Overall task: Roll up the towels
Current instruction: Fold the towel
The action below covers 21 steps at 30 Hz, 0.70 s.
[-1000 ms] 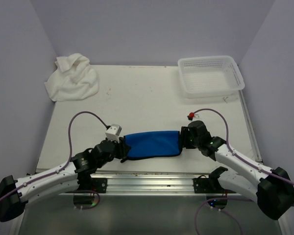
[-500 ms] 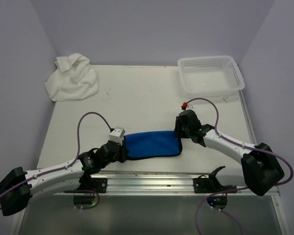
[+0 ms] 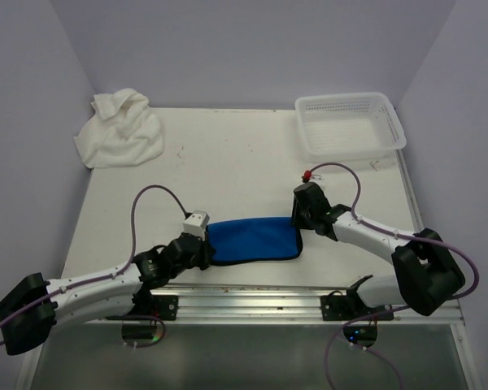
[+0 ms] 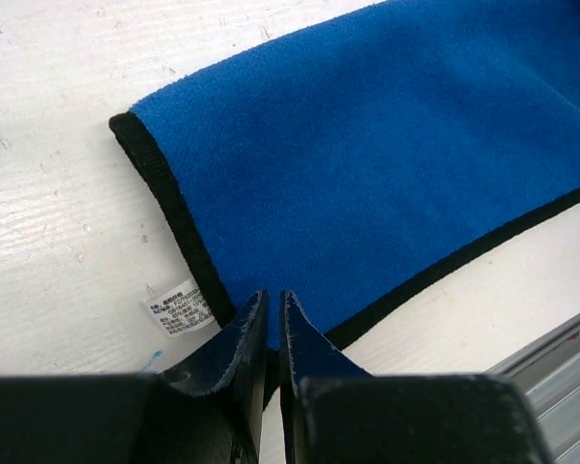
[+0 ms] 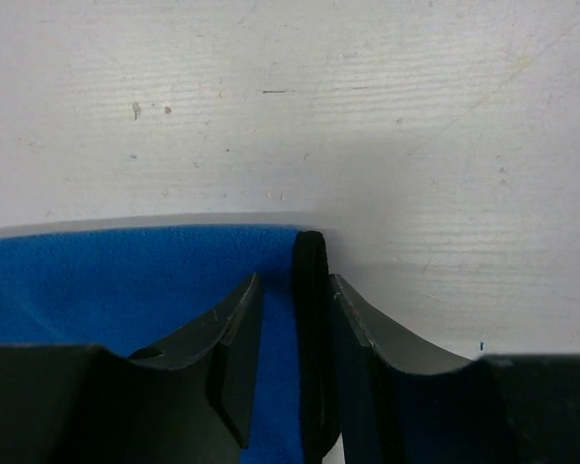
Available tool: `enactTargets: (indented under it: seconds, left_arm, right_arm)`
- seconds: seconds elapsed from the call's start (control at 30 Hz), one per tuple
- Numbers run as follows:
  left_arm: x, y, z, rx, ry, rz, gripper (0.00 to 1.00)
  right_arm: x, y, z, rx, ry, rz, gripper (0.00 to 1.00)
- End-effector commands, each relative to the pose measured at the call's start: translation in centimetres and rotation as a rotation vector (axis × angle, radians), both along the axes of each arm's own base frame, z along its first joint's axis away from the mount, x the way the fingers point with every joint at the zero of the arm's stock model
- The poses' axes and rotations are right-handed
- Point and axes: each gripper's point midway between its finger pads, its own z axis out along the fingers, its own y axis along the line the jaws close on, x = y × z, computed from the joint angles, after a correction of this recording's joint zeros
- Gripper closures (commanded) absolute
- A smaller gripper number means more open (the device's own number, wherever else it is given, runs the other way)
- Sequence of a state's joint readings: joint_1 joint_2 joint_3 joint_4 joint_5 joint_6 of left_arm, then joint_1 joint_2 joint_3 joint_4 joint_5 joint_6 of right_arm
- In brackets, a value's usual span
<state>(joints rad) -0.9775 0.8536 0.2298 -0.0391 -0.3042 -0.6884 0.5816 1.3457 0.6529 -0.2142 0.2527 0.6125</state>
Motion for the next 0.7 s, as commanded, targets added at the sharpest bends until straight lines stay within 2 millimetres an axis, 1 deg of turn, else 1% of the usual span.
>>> enactTargets:
  seconds: [0.0, 0.13, 0.17, 0.27, 0.43, 0.57, 0.63, 0.67]
  left_arm:
    - [1.0, -1.5, 2.3, -0.068, -0.046, 0.0, 0.88]
    - [1.0, -1.5, 2.3, -0.064, -0.046, -0.001, 0.88]
    - [1.0, -1.5, 2.3, -0.061, -0.046, 0.0, 0.88]
    - [1.0, -1.5, 2.3, -0.06, -0.045, 0.0, 0.88]
    - [1.1, -1.6, 2.1, -0.051, -0.042, -0.002, 0.88]
    - [1.2, -1.8, 2.1, -0.048, -0.041, -0.006, 0.88]
    - [1.2, -1.9, 2.2, -0.047, -0.043, -0.008, 0.88]
    - [1.3, -1.9, 2.2, -0.044, -0.044, -0.01, 0.88]
  right_arm:
    - [1.8, 0.6, 1.1, 0.033, -0.055, -0.042, 0.64]
    - [2.0, 0.7, 1.0, 0.034, -0.059, -0.045, 0.67]
    - [2.0, 0.6, 1.0, 0.032, -0.06, -0.046, 0.71]
    - [2.4, 0.7, 1.4, 0.032, -0.072, -0.043, 0.76]
    - [2.8, 0.5, 1.4, 0.013, -0.068, -0.034, 0.82]
    - [3.2, 0.7, 1.6, 0.01, -0.069, -0.022, 0.93]
    - [3.3, 0.7, 1.7, 0.009, -0.072, -0.02, 0.95]
    - [3.4, 0.8, 1.8, 0.009, -0.074, -0.015, 0.99]
